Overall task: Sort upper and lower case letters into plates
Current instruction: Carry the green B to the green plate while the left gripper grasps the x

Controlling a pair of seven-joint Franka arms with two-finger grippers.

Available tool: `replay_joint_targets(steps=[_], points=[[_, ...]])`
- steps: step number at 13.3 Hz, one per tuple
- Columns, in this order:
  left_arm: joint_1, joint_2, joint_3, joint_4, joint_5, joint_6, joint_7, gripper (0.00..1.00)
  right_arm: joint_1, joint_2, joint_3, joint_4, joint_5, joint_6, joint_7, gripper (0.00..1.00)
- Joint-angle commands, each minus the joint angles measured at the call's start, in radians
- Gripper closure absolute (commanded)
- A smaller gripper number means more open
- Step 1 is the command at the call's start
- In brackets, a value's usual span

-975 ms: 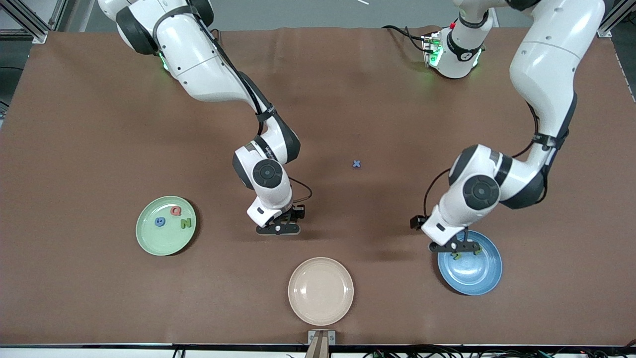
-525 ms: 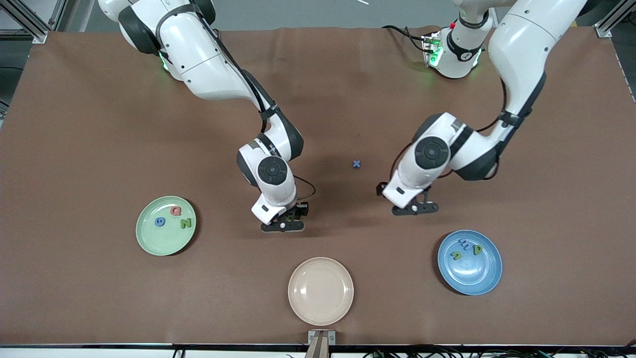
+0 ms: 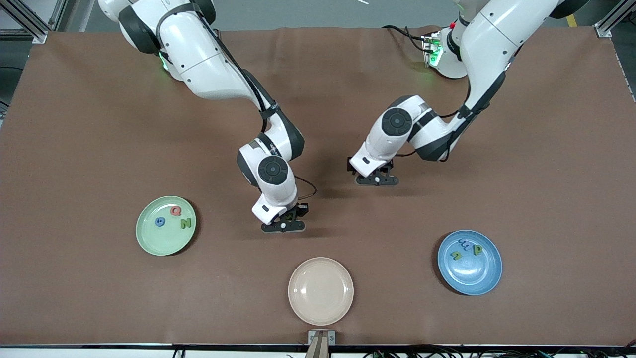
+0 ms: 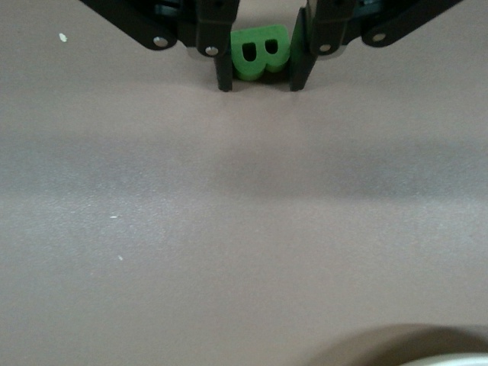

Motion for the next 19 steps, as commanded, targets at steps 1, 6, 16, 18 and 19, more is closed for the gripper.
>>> replay_joint_targets(steps=[1, 6, 16, 18, 19], points=[[-0.028, -0.006, 0.0, -0.016, 0.063, 0.014, -0.065, 0.34, -0.034, -0.011, -0.003, 0.0, -0.011, -0.036, -0.012, 1.0], [-0.036, 0.046, 0.0, -0.013, 0.174, 0.014, -0.094, 0.44, -0.227, -0.132, 0.006, -0.003, 0.029, -0.249, -0.353, 1.0], [-0.075, 0.08, 0.002, -0.01, 0.228, 0.013, -0.202, 0.53, -0.564, -0.229, 0.006, -0.31, 0.055, -0.031, -0.954, 1.0], [-0.075, 0.08, 0.002, -0.013, 0.228, 0.01, -0.203, 0.59, -0.554, -0.226, 0.012, -0.31, 0.055, -0.031, -0.949, 0.99], [-0.075, 0.08, 0.002, -0.015, 0.228, 0.008, -0.203, 0.69, -0.553, -0.224, 0.015, -0.31, 0.055, -0.034, -0.949, 0.97]])
